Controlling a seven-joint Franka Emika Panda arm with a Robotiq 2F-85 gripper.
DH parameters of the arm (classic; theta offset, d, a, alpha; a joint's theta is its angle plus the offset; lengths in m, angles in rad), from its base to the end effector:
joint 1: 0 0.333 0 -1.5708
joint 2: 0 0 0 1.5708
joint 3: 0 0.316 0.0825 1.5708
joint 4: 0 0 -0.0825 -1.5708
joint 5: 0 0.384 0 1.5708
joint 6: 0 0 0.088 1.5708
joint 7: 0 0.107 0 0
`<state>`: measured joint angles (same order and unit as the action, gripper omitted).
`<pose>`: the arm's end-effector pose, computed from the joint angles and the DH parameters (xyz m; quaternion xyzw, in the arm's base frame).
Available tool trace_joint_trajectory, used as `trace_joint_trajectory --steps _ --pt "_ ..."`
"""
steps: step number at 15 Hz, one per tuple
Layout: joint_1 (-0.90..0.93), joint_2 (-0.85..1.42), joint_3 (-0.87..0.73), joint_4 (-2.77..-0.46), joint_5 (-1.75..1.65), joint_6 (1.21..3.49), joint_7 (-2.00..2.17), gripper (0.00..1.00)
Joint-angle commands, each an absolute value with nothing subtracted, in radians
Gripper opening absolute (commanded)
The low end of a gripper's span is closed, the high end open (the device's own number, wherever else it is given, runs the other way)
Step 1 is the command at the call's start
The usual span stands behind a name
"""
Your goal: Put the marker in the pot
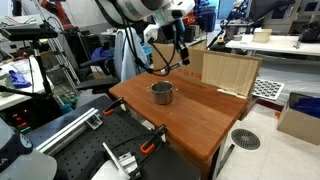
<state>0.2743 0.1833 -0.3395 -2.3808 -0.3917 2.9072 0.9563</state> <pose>0.5333 -0.0118 0.2825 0.9305 -0.3081 0.1968 0.0241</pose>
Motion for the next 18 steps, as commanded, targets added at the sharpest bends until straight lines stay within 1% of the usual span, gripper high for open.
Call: trace_joint_trajectory --steps 1,9,18 --pt "0.331 0.153 -0.382 -2.423 -0.508 2.916 1.076 0.05" --pt "0.428 0.106 -0.466 -2.439 -0.958 2.883 1.41 0.05" --pt "0.425 0.064 -0.462 -2.482 -1.394 2.84 1.797 0.05"
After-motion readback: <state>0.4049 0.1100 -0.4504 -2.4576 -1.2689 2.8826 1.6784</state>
